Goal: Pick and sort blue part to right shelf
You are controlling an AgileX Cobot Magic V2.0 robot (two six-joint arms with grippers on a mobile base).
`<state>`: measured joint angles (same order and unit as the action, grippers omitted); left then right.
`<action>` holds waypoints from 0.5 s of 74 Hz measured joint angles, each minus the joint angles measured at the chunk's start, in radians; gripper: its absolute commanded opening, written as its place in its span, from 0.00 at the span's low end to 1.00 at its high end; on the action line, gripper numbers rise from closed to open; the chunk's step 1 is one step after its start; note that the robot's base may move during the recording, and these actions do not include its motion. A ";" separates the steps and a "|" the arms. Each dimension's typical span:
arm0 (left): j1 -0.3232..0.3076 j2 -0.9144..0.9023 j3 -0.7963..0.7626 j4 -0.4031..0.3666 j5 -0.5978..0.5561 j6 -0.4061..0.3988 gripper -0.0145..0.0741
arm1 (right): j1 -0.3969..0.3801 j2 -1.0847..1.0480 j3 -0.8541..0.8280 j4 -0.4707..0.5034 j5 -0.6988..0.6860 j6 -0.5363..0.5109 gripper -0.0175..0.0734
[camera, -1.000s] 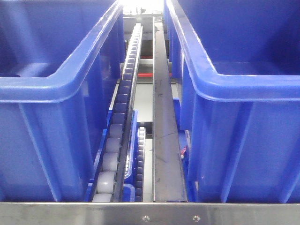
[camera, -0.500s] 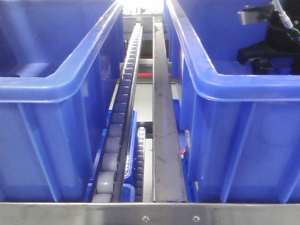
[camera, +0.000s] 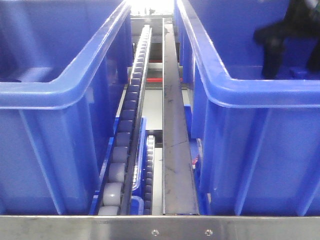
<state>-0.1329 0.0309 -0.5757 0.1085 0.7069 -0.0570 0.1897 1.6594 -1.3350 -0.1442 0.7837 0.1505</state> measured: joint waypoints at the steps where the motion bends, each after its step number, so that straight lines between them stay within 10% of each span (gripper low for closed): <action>1: 0.000 0.000 0.000 0.000 0.000 0.000 0.31 | 0.000 -0.014 0.009 0.000 -0.001 0.000 0.78; 20: 0.000 0.000 0.000 0.000 0.002 0.000 0.31 | 0.000 -0.346 0.255 0.000 -0.079 0.000 0.37; 37: 0.000 0.000 0.000 0.000 0.002 0.000 0.31 | 0.000 -0.721 0.567 0.000 -0.204 0.000 0.26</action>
<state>-0.1329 0.0309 -0.5757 0.1085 0.7088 -0.0570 0.1897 0.9381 -0.7685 -0.1442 0.5794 0.1505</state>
